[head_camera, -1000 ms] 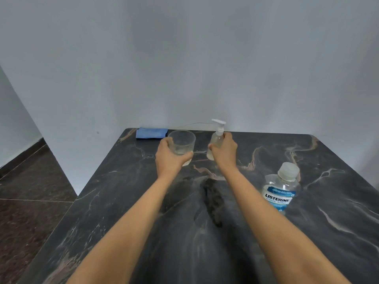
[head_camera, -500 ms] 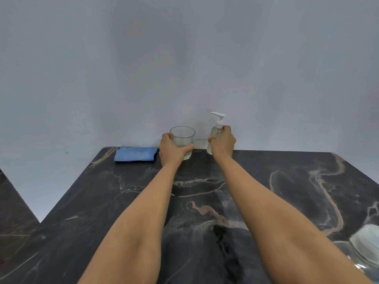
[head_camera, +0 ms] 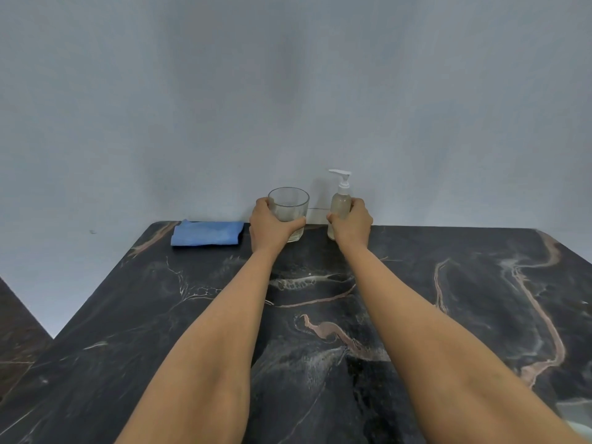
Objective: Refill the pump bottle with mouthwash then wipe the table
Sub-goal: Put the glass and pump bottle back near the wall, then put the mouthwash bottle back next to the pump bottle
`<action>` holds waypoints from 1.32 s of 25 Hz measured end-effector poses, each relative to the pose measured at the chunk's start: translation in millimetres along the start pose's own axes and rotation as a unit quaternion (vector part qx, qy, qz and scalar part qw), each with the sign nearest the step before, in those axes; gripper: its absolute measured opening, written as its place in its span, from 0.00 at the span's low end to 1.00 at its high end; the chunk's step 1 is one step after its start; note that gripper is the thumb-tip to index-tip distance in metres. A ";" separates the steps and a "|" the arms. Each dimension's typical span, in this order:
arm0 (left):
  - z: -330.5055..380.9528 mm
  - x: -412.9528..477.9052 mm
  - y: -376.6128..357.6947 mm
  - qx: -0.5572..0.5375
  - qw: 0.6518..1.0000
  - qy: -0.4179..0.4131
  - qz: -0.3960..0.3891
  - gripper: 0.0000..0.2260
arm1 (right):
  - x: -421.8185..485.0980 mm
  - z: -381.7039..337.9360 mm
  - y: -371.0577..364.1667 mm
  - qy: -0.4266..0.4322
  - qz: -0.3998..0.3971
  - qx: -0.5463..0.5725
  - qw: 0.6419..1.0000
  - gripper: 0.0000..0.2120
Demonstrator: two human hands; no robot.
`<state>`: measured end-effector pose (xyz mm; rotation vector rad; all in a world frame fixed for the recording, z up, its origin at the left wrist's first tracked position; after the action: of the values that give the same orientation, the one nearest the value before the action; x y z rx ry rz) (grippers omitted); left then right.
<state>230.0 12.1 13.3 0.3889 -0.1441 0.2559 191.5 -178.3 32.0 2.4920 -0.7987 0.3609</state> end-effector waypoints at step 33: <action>52.4 -345.1 117.5 0.097 0.990 -0.046 -0.086 0.13 | -324.7 -79.2 229.0 0.094 -0.017 0.052 0.994 0.14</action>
<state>-137.3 21.2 38.4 0.6038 -0.1754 0.0810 -211.5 -145.4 59.0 2.5172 -0.6749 0.6289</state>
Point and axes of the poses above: each hand's wrist, its own x-axis towards the middle knuckle, its own y-axis out of the back of the hand, z = x × y, the point moved 6 cm from there along x, towards the middle knuckle, and after that the axes turned 8 degrees about y, right-handed, at the moved point
